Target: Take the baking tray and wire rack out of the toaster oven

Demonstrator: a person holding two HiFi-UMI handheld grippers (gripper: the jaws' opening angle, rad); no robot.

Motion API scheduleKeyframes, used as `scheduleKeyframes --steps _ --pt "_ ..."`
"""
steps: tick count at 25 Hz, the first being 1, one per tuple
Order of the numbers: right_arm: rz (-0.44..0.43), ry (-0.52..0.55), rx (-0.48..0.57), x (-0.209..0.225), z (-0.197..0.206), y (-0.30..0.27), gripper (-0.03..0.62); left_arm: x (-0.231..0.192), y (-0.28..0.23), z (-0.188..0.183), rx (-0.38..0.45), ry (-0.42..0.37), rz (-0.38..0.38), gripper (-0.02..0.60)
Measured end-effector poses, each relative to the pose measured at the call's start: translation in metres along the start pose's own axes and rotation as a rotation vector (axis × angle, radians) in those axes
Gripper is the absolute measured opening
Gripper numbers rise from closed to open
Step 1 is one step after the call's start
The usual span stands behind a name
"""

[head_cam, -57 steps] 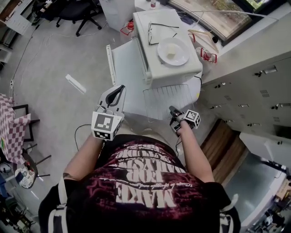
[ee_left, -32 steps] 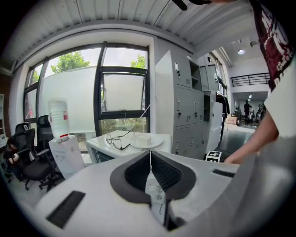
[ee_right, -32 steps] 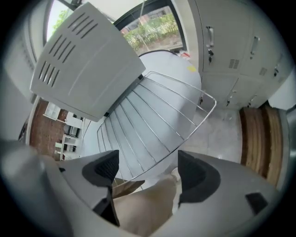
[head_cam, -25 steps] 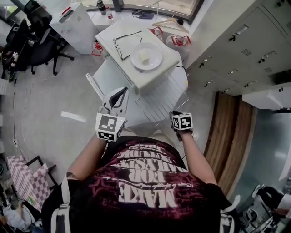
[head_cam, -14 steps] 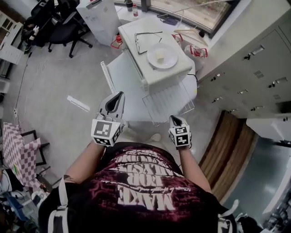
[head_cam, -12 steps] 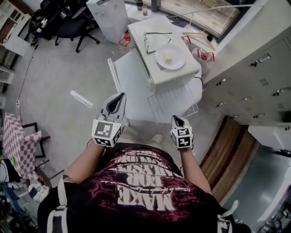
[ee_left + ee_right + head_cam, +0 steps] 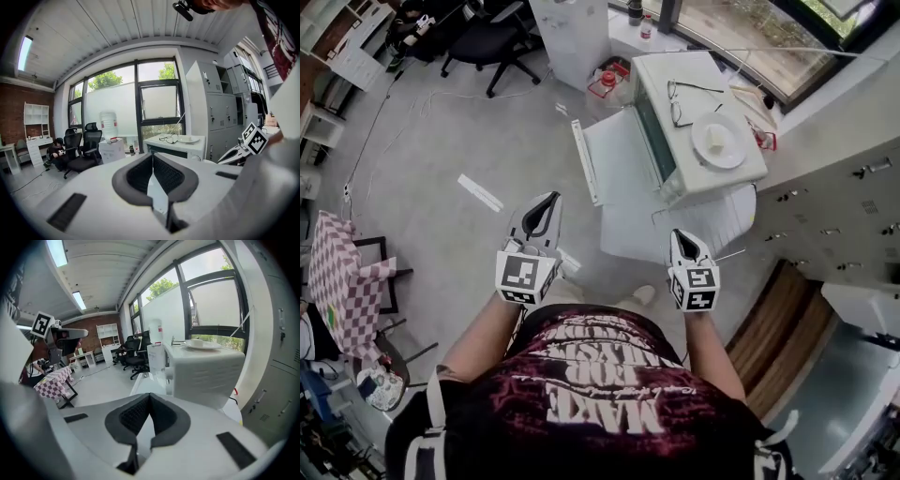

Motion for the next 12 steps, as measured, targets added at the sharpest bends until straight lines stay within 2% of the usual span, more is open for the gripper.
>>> scheduleKeyframes --steps 5,12 --pt "0.055 0.016 0.06 -0.071 -0.04 -0.05 0.003 -0.086 0.012 0.021 -0.014 0.024 0.046 0.009" --pt "0.062 -0.072 0.092 -0.155 -0.086 -0.102 0.003 -0.19 0.019 0.044 -0.019 0.042 0.114 0.011"
Point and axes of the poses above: the fingertips, and each gripper's own axes: y backward along the fingers, x to its right, z out of its underside, the point moved 9 cm from there along y, backward along the fingers, and after that the axes turned 3 degrees about -x, right-handed, at the moved point
